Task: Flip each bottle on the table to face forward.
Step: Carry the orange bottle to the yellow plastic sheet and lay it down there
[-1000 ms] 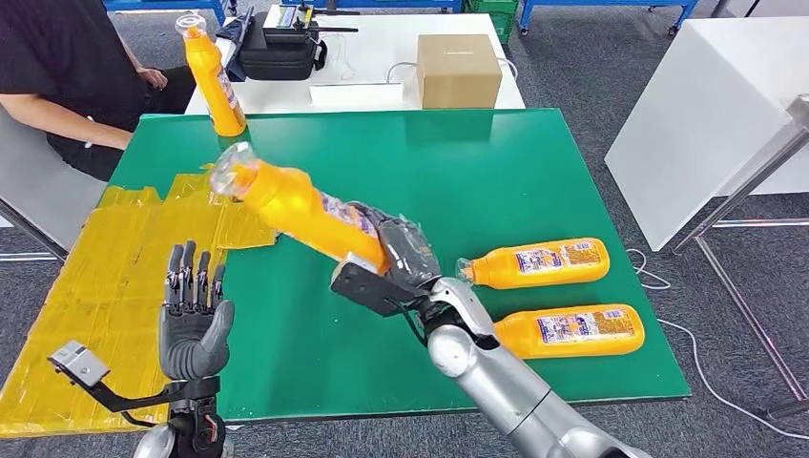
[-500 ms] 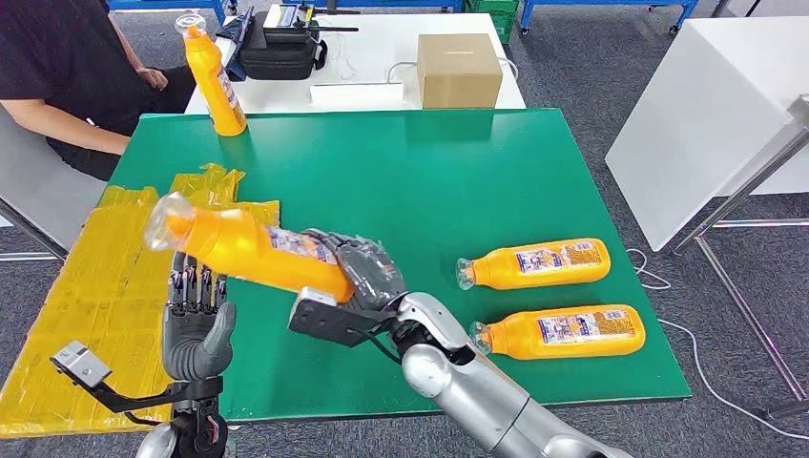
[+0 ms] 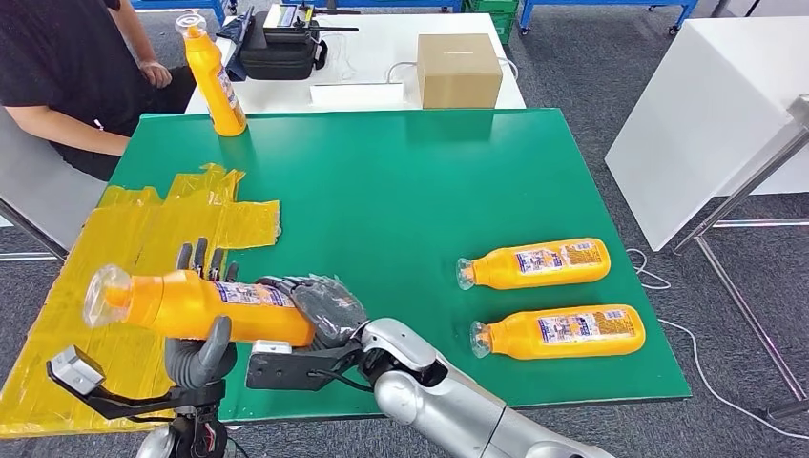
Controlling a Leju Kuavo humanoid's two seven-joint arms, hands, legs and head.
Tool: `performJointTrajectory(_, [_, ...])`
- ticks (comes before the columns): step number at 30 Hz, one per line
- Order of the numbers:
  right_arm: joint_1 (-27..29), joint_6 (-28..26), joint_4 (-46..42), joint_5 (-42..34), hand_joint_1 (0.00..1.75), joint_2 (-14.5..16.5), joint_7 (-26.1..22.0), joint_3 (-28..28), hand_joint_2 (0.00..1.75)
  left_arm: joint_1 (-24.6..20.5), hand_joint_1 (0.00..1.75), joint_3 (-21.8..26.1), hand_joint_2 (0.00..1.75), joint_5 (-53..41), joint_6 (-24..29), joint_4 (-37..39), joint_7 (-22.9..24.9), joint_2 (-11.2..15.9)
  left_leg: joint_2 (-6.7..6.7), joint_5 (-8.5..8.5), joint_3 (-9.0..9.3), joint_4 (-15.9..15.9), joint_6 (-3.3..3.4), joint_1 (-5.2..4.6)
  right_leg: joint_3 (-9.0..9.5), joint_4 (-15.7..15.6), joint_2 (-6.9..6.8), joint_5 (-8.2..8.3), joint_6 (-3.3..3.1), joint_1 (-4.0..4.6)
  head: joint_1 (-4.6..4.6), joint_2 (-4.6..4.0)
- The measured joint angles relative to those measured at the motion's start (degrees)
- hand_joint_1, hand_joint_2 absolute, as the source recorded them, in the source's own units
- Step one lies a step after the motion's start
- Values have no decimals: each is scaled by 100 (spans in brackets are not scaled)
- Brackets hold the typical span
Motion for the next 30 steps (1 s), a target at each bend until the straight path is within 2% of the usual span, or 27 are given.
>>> performJointTrajectory(6, [51,157,146,35,175,24,-8,226,175,183,4,34,175,-121,-257,4,-107,38,0,0,0,0,0,-1,-1,-1,1,0,0,-1,1,0])
performJointTrajectory(10, [60,247,206,113,175,38,-19,366,175,346,175,91,175,-197,-457,4,-186,50,5,0,0,0,0,-1,-4,-1,2,0,0,-1,0,0])
performJointTrajectory(30, [-11,333,382,103,175,89,-82,568,175,492,175,263,175,-203,-640,63,-278,50,6,0,0,0,0,-1,-7,-1,2,0,-1,0,0,0])
